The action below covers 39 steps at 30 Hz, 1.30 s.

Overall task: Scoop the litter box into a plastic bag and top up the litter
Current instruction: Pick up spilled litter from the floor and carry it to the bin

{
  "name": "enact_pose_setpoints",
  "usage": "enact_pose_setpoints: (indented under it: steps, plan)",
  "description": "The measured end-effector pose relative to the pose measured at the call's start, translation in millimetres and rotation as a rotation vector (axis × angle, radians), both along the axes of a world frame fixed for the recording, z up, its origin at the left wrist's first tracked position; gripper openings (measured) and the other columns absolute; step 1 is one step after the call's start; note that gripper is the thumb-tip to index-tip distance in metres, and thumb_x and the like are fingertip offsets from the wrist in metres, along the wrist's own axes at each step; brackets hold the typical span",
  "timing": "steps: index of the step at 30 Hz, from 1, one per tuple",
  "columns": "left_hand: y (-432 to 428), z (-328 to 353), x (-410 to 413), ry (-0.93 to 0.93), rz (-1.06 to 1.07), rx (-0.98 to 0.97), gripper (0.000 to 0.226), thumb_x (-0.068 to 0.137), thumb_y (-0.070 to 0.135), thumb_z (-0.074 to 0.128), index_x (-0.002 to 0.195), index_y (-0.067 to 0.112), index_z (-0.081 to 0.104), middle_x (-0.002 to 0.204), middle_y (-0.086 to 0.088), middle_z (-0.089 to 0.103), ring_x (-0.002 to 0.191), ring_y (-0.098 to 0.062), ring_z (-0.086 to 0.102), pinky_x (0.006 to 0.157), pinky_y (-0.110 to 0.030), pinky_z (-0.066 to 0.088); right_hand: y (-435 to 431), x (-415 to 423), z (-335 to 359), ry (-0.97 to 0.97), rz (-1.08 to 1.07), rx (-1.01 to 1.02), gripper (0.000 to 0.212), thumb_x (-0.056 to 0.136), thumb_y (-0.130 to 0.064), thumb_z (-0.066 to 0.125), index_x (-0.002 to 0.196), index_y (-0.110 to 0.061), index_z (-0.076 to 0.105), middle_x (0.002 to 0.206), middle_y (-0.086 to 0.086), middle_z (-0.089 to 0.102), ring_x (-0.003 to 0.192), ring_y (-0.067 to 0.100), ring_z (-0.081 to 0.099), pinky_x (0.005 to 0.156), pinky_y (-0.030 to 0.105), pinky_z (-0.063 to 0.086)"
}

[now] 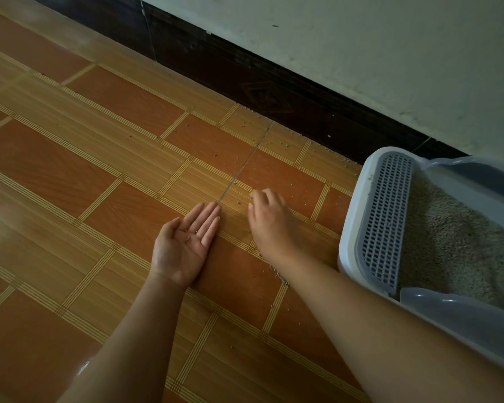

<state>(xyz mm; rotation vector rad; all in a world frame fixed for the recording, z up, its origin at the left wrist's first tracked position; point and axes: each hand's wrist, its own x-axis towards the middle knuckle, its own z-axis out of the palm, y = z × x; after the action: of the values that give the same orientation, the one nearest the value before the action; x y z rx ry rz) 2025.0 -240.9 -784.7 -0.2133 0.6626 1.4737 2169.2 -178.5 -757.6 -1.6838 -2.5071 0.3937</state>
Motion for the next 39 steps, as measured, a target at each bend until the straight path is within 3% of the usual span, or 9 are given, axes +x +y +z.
enact_pose_setpoints:
  steps: [2, 5, 9, 12, 16, 22, 26, 31, 39]
  plan:
    - [0, -1, -1, 0.003, -0.003, -0.001, 0.047, 0.099, 0.021, 0.019, 0.118, -0.003, 0.054, 0.118, -0.022, 0.064, 0.105, -0.031, 0.065, 0.093, -0.037, 0.050, 4, 13, -8, -0.073, 0.035, -0.123, 0.044, 0.102, -0.023, 0.026, 0.145, -0.013, 0.027, 0.153, 0.002, 0.026, 0.141, 0.021, 0.020, 0.109, 0.031, 0.029]
    - [1, -1, -1, 0.009, -0.019, 0.009, 0.044, 0.096, 0.021, 0.023, 0.118, -0.003, 0.053, 0.117, -0.021, 0.065, 0.105, -0.031, 0.066, 0.093, -0.037, 0.050, 6, 26, -14, -0.121, 0.119, -0.249, 0.049, 0.103, -0.027, 0.020, 0.149, -0.019, 0.007, 0.158, -0.006, 0.003, 0.145, 0.015, -0.005, 0.116, 0.032, 0.006]
    - [0, -1, -2, 0.015, -0.016, 0.020, 0.049, 0.076, 0.020, 0.038, 0.114, -0.004, 0.058, 0.117, -0.022, 0.065, 0.104, -0.031, 0.066, 0.092, -0.037, 0.051, -8, 40, -19, -0.117, 0.183, -0.199, 0.048, 0.103, -0.027, 0.017, 0.149, -0.017, 0.008, 0.158, -0.005, 0.004, 0.145, 0.011, -0.004, 0.116, 0.028, 0.005]
    - [0, -3, -1, 0.003, -0.023, 0.017, 0.046, 0.076, 0.019, 0.039, 0.097, -0.006, 0.072, 0.121, -0.023, 0.062, 0.108, -0.033, 0.063, 0.091, -0.038, 0.051, -24, 53, -23, -0.131, 0.205, -0.174, 0.049, 0.102, -0.030, 0.012, 0.149, -0.016, 0.009, 0.158, -0.004, 0.005, 0.145, 0.011, -0.005, 0.112, 0.023, 0.001]
    - [0, -4, -1, 0.014, -0.027, 0.015, 0.045, 0.076, 0.019, 0.039, 0.092, -0.005, 0.073, 0.121, -0.023, 0.062, 0.110, -0.033, 0.062, 0.092, -0.038, 0.051, -40, 66, -27, -0.117, 0.228, -0.155, 0.072, 0.084, -0.042, -0.011, 0.148, -0.017, 0.009, 0.157, -0.004, 0.009, 0.139, 0.005, -0.010, 0.110, 0.020, -0.007]
    - [1, -4, -1, 0.018, -0.037, 0.023, 0.045, 0.075, 0.019, 0.039, 0.090, -0.005, 0.074, 0.121, -0.023, 0.062, 0.109, -0.033, 0.062, 0.091, -0.038, 0.052, -47, 80, -29, 0.015, -0.051, -0.164, 0.064, 0.082, -0.058, -0.004, 0.140, -0.032, -0.016, 0.149, -0.011, -0.014, 0.139, 0.008, -0.014, 0.112, 0.024, -0.004]
    - [1, -2, 0, 0.024, -0.038, 0.016, 0.045, 0.075, 0.019, 0.039, 0.090, -0.004, 0.074, 0.120, -0.023, 0.063, 0.106, -0.033, 0.064, 0.090, -0.038, 0.052, -53, 72, -33, 0.002, -0.054, -0.177, 0.074, 0.084, -0.066, 0.000, 0.141, -0.024, -0.019, 0.152, -0.007, -0.013, 0.138, 0.008, -0.017, 0.113, 0.026, -0.006]
    - [0, 0, 0, 0.032, -0.042, -0.005, 0.043, 0.086, 0.018, 0.035, 0.105, -0.005, 0.066, 0.120, -0.023, 0.063, 0.106, -0.033, 0.065, 0.089, -0.038, 0.052, -60, 54, -37, 0.069, 0.002, -0.172, 0.076, 0.084, -0.055, -0.002, 0.148, -0.016, -0.009, 0.158, -0.001, -0.002, 0.138, 0.005, -0.014, 0.113, 0.022, -0.005]
    - [0, 0, 0, 0.041, -0.035, -0.026, 0.044, 0.097, 0.019, 0.022, 0.117, -0.003, 0.054, 0.119, -0.021, 0.064, 0.110, -0.031, 0.061, 0.091, -0.036, 0.052, -64, 66, -30, 0.103, 0.020, -0.198, 0.063, 0.098, -0.045, 0.018, 0.143, -0.023, -0.019, 0.158, -0.003, -0.002, 0.145, 0.011, -0.003, 0.119, 0.029, 0.007]
